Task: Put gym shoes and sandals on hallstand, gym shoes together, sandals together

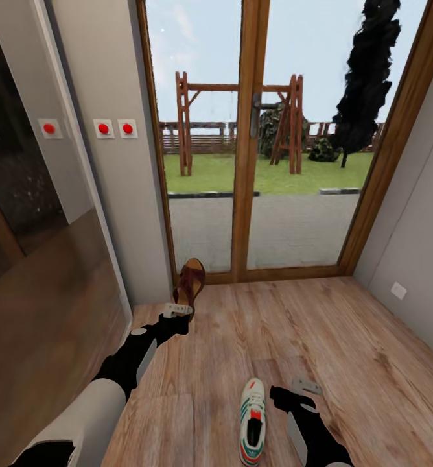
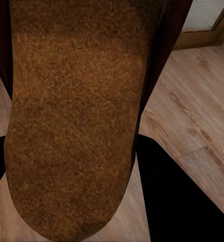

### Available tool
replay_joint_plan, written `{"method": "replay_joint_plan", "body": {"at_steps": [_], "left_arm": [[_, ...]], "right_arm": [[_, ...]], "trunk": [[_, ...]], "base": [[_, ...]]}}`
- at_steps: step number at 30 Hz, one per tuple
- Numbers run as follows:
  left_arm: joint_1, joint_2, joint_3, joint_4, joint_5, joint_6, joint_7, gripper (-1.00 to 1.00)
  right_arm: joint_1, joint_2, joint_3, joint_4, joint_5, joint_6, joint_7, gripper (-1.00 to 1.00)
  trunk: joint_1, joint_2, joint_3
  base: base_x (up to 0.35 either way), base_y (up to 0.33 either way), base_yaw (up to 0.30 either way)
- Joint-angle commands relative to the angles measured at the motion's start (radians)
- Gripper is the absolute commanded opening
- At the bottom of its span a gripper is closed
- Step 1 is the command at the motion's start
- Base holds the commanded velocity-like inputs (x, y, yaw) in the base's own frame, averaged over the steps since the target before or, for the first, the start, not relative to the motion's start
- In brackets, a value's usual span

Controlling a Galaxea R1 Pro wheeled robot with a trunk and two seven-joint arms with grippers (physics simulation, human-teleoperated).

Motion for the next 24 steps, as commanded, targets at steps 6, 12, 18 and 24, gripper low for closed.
{"method": "replay_joint_plan", "body": {"at_steps": [6,12,18,24], "left_arm": [[0.000,-0.002,0.008,-0.002,-0.014,0.005,-0.008,-1.00],[0.000,-0.003,0.008,-0.002,-0.014,0.005,-0.008,-1.00],[0.000,-0.003,0.008,-0.002,-0.014,0.005,-0.008,-1.00],[0.000,-0.003,0.008,-0.002,-0.014,0.005,-0.008,-1.00]], "right_arm": [[0.000,0.001,-0.005,-0.002,0.010,0.007,0.000,1.00],[0.000,0.001,-0.005,-0.003,0.010,0.007,0.000,1.00],[0.000,0.001,-0.005,-0.002,0.010,0.007,-0.001,1.00],[-0.001,0.001,-0.005,-0.002,0.010,0.007,-0.001,1.00]], "trunk": [[0.000,0.000,-0.001],[0.000,0.000,-0.001],[0.000,0.000,-0.001],[0.000,0.000,-0.001]], "base": [[0.090,0.049,0.000],[0.025,0.012,0.000],[0.005,0.002,0.000],[0.053,0.045,0.000]]}}
